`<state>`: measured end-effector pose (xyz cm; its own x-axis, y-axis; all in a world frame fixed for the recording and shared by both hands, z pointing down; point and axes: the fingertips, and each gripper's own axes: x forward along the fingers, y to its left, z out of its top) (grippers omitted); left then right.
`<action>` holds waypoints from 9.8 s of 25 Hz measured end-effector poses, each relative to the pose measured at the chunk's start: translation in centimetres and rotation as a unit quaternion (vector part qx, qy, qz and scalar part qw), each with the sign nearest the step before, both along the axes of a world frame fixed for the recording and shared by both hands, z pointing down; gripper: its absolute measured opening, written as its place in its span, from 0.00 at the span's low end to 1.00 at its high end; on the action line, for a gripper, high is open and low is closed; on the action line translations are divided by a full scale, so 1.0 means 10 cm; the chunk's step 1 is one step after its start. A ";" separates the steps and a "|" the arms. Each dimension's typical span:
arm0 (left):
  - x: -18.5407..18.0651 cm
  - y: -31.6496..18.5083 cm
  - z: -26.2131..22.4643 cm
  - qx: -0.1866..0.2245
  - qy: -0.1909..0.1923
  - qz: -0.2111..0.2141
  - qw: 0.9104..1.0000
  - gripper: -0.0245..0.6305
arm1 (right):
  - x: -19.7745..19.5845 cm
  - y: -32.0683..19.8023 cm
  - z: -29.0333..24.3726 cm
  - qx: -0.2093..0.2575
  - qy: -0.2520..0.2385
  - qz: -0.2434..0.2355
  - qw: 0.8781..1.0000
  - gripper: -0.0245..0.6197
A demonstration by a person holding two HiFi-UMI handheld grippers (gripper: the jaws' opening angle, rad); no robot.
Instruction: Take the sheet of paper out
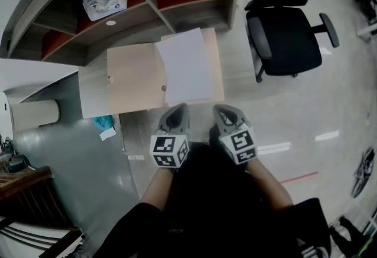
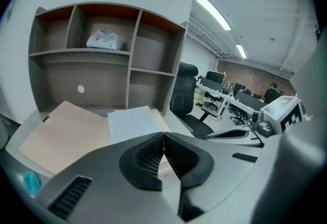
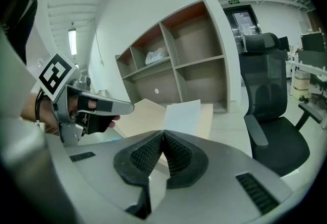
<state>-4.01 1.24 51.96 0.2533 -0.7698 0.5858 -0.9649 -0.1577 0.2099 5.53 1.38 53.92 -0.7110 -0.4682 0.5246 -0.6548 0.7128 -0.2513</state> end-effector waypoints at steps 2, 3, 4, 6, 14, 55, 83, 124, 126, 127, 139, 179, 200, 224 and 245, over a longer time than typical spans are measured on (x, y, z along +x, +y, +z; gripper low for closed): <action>-0.02 -0.02 0.03 -0.006 -0.003 -0.003 1.000 0.10 | 0.03 -0.03 0.05 -0.007 0.003 0.002 1.000 0.06; -0.03 -0.02 0.04 -0.009 -0.006 -0.003 1.000 0.10 | 0.03 -0.03 0.06 -0.010 0.004 0.002 1.000 0.06; -0.05 -0.02 0.06 -0.013 -0.009 -0.005 1.000 0.10 | 0.03 -0.04 0.07 -0.012 0.004 0.000 1.000 0.06; -0.09 -0.03 0.10 -0.018 -0.011 -0.011 1.000 0.10 | 0.03 -0.05 0.11 -0.015 0.004 -0.005 1.000 0.06; -0.28 -0.14 0.28 -0.035 -0.019 -0.012 0.999 0.10 | -0.01 -0.07 0.30 -0.035 0.013 0.007 0.999 0.06; -0.47 -0.54 0.73 -0.086 -0.018 0.064 0.994 0.10 | -0.11 -0.36 1.06 -0.315 -0.130 0.246 0.908 0.30; -0.89 -0.71 0.78 -0.084 0.000 0.028 0.996 0.10 | -0.12 -0.49 1.16 -0.316 -0.032 0.259 0.912 0.09; -1.77 -1.63 1.43 -0.120 -0.029 0.044 0.991 0.11 | -0.06 -0.63 0.93 -0.270 0.039 0.301 0.914 0.07; -1.79 -1.67 1.48 -0.128 -0.033 0.047 0.990 0.11 | -0.06 -0.62 0.95 -0.273 0.039 0.301 0.913 0.07; -1.80 -1.68 1.52 -0.135 -0.034 0.048 0.989 0.11 | -0.06 -0.61 0.96 -0.275 0.039 0.300 0.912 0.07; -1.88 -1.86 1.70 -0.170 0.022 0.033 0.985 0.11 | -0.09 -0.60 0.95 -0.282 0.036 0.306 0.909 0.07; -1.64 -2.12 1.73 -0.178 0.122 0.043 0.976 0.21 | -0.09 -0.54 0.95 -0.283 0.037 0.283 0.916 0.07; -1.67 -1.98 1.17 -0.096 0.084 0.003 0.992 0.11 | -0.19 -0.58 0.81 -0.253 0.032 0.185 0.949 0.07; -1.62 -1.58 0.39 -0.029 0.042 -0.089 0.995 0.10 | -0.23 -0.63 0.60 -0.188 0.009 0.047 0.981 0.07; -1.85 -0.95 -0.14 0.026 -0.033 -0.145 0.989 0.10 | -0.63 -0.41 0.31 -0.112 -0.007 -0.051 0.992 0.06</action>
